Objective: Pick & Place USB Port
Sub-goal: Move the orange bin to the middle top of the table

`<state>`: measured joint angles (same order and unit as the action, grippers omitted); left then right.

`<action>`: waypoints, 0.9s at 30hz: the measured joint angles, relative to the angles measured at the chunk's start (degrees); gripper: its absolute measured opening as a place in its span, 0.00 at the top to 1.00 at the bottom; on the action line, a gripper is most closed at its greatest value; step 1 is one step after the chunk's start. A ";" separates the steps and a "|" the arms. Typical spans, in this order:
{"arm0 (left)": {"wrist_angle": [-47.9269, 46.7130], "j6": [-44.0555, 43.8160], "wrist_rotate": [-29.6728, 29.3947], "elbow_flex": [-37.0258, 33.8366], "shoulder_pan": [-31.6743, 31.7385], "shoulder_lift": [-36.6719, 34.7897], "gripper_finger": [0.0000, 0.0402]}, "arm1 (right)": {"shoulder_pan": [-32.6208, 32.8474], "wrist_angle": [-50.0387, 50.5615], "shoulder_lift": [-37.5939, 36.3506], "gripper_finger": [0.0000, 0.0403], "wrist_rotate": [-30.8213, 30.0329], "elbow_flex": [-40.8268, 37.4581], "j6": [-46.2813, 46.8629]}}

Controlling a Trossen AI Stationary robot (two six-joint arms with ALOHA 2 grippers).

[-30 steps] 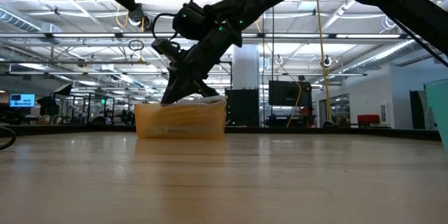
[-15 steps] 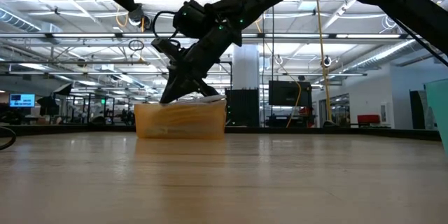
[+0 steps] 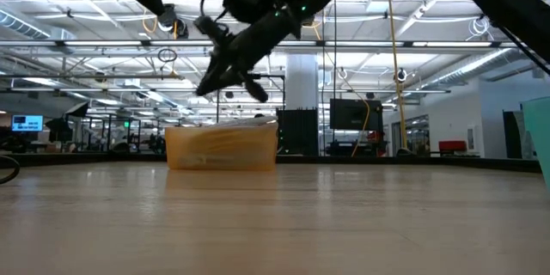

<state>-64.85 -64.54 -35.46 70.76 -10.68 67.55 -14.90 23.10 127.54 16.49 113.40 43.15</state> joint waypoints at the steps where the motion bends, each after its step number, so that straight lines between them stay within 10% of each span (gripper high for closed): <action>1: -0.01 -0.01 -0.02 0.00 0.00 0.00 0.99 | -0.35 0.65 -1.25 1.00 -0.02 -0.01 0.11; 19: 0.66 3.47 -0.24 0.00 2.64 -0.02 0.97 | -0.14 10.06 -25.56 1.00 -4.90 0.00 -12.54; 27: 5.66 14.52 8.65 0.00 3.91 0.73 0.99 | 8.94 21.49 -35.10 1.00 -10.96 -2.74 -18.50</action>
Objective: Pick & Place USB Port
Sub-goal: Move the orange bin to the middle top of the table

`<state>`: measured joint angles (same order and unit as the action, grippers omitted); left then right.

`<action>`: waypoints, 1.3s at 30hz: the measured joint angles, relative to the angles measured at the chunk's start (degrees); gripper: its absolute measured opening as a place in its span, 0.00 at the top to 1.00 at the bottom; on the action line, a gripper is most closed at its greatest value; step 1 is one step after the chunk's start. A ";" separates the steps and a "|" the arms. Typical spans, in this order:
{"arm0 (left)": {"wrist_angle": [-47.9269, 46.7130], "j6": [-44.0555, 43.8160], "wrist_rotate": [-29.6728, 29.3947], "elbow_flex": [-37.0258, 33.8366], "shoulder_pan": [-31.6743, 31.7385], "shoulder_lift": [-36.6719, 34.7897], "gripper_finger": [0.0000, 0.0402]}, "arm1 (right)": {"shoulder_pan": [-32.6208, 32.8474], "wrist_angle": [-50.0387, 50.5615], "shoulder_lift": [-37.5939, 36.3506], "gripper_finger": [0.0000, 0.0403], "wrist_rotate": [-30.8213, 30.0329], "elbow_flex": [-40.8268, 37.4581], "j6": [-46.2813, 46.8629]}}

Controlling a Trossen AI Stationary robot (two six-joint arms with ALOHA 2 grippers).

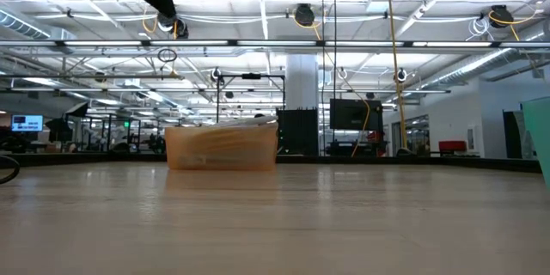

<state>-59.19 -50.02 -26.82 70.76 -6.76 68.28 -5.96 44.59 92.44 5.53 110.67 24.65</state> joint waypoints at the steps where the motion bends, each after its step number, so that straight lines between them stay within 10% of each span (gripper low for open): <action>1: 0.12 0.91 0.72 0.00 -0.05 0.21 0.99 | 1.63 0.03 -1.49 1.00 -0.43 -1.70 -0.15; 12: 25.63 16.19 26.97 -11.67 4.36 7.24 1.00 | 16.48 -20.02 -22.18 1.00 -12.55 -34.51 12.34; 21: 32.40 31.08 37.04 -13.15 8.77 25.58 1.00 | 20.92 -46.17 -34.47 1.00 -20.60 -55.44 13.46; 39: 35.89 41.36 23.70 -12.26 13.17 30.65 1.00 | 22.95 -47.68 -37.52 1.00 -23.35 -61.26 12.21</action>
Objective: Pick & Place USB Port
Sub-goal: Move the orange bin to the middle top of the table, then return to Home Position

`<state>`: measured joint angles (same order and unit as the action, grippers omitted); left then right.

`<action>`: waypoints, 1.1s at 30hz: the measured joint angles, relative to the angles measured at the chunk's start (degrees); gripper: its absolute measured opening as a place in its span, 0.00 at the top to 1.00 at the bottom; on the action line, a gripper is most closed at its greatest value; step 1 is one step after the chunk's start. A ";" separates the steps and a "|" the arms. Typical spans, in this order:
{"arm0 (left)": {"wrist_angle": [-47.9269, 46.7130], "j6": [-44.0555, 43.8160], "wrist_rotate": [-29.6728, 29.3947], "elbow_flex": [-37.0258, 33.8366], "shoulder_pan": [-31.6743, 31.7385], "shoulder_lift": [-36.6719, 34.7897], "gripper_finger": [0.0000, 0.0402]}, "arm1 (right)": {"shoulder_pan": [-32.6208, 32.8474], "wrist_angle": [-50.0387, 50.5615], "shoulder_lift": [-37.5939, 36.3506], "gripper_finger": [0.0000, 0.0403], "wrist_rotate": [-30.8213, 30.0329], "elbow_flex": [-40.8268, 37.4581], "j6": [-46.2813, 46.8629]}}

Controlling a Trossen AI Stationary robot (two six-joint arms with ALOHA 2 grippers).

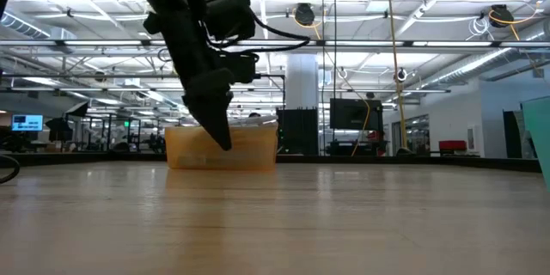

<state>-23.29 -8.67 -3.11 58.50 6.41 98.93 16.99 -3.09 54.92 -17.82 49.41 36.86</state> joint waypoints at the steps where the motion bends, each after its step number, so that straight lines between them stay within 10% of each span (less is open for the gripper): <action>1: 0.83 0.00 0.00 0.00 0.52 0.21 1.00 | 0.00 0.00 0.00 1.00 0.00 0.00 -0.02; 22: 4.12 1.96 2.81 0.00 8.49 0.55 1.00 | 0.00 -0.11 0.02 1.00 0.09 0.00 -0.02; 33: 3.91 -3.80 7.56 -0.01 -0.25 0.55 1.00 | 1.51 0.17 0.02 1.00 2.34 0.02 0.22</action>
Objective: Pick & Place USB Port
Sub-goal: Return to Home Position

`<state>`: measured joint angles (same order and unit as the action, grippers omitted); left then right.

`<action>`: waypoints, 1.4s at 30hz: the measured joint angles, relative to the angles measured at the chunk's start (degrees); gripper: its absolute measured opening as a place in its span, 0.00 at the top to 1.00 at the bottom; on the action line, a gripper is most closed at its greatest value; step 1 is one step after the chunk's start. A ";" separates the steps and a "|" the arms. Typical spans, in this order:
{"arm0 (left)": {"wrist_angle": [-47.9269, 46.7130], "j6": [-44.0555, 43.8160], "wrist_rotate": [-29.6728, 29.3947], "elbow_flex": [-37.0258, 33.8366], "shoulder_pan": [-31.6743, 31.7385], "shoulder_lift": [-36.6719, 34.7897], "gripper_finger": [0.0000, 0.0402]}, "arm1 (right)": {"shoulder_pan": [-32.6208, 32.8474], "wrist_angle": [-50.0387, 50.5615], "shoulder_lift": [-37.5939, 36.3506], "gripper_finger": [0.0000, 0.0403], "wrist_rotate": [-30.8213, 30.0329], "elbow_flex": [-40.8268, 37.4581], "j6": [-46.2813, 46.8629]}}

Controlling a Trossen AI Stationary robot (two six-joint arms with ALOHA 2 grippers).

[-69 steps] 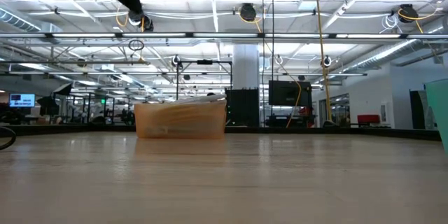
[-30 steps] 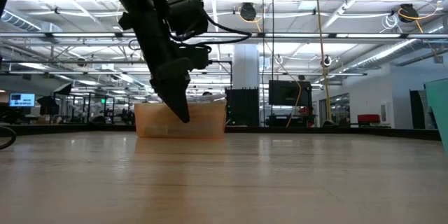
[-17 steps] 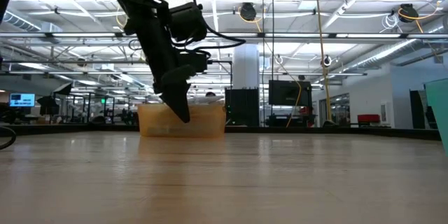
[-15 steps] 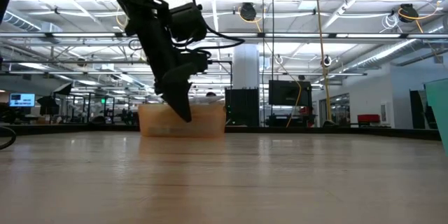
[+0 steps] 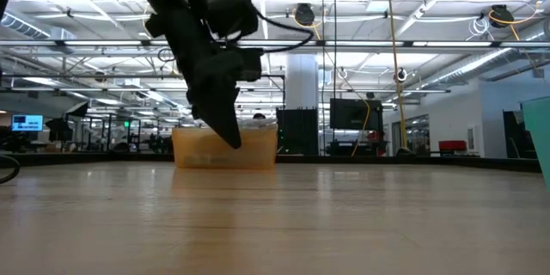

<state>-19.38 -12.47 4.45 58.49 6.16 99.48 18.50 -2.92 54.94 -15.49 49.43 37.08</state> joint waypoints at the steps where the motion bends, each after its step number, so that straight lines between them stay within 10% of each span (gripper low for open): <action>1: 0.62 -1.07 0.06 -0.01 -1.04 0.00 1.00 | 0.20 0.53 0.00 1.00 -0.02 0.00 0.00; 10: 12.31 -12.39 1.91 -0.03 -7.28 -1.81 1.00 | 2.10 4.13 0.31 1.00 -0.88 0.00 0.84; 18: 14.46 -11.51 -0.39 5.92 -9.02 -8.86 1.00 | -0.13 0.86 -1.97 1.00 -5.53 0.87 -17.20; 42: 12.93 -15.50 -9.41 12.54 -4.03 -23.48 1.00 | -3.89 32.74 -37.80 1.00 -6.71 -6.20 -21.02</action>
<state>-6.46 -27.97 -4.96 71.02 2.13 76.00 14.61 29.82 17.14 -22.20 43.23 16.06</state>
